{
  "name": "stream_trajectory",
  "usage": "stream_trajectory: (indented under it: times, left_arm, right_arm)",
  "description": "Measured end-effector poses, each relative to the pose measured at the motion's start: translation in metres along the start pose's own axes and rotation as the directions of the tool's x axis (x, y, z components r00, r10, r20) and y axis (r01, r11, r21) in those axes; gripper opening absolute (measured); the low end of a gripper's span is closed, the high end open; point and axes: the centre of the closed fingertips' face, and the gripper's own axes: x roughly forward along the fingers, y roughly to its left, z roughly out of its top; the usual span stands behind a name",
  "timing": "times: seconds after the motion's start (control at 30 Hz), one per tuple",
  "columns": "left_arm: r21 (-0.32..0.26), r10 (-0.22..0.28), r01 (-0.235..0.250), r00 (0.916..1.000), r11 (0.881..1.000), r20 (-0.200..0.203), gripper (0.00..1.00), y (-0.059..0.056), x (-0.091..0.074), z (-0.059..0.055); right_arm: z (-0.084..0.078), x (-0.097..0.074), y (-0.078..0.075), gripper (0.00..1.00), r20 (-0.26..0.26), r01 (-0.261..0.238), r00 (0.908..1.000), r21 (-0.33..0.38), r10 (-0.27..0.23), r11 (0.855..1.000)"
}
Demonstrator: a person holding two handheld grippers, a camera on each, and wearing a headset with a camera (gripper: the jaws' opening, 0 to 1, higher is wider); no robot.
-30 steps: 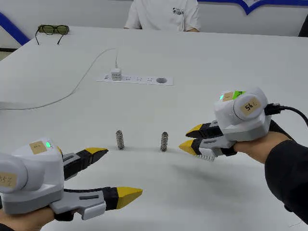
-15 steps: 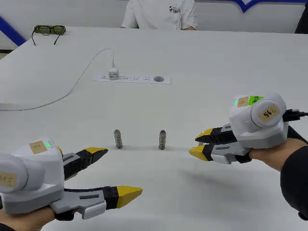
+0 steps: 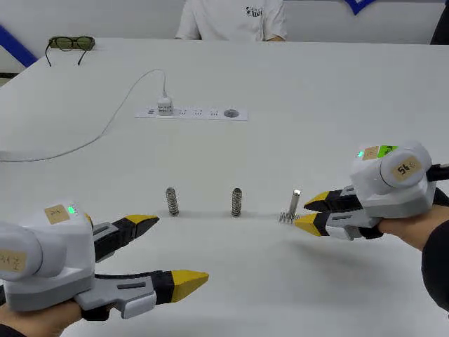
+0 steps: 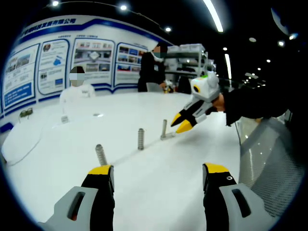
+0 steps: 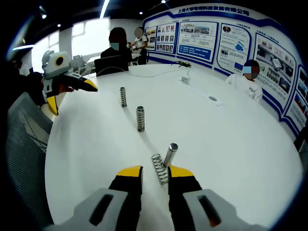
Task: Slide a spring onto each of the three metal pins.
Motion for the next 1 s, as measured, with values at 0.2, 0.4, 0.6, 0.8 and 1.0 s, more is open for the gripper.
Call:
stream_trajectory:
  times: [0.2, 0.4, 0.6, 0.8, 1.0]
  left_arm:
    - [-0.004, 0.003, -0.003, 1.0000, 1.000, -0.009, 0.76, -0.001, 0.000, -0.003]
    - [-0.010, 0.007, -0.008, 0.9999, 1.000, -0.013, 0.75, -0.001, 0.000, -0.003]
    - [-0.014, 0.012, -0.012, 0.9998, 1.000, -0.017, 0.74, 0.000, -0.001, -0.005]
    - [-0.015, 0.014, -0.014, 0.9998, 1.000, -0.016, 0.74, 0.000, -0.001, -0.004]
    - [-0.013, 0.008, -0.008, 0.9998, 1.000, -0.019, 0.73, -0.001, 0.000, -0.004]
  right_arm:
    - [-0.010, 0.010, -0.005, 0.21, -0.015, -0.018, 0.9997, 0.007, 0.018, 1.000]
    - [-0.018, 0.017, -0.005, 0.20, -0.039, -0.029, 0.9988, 0.009, 0.029, 1.000]
    - [-0.020, 0.017, -0.005, 0.18, -0.042, -0.034, 0.9985, 0.015, 0.035, 0.999]
    - [-0.025, 0.016, -0.001, 0.16, -0.058, -0.043, 0.9974, 0.013, 0.044, 0.999]
    - [-0.024, 0.017, 0.001, 0.13, -0.056, -0.045, 0.9974, 0.002, 0.045, 0.999]
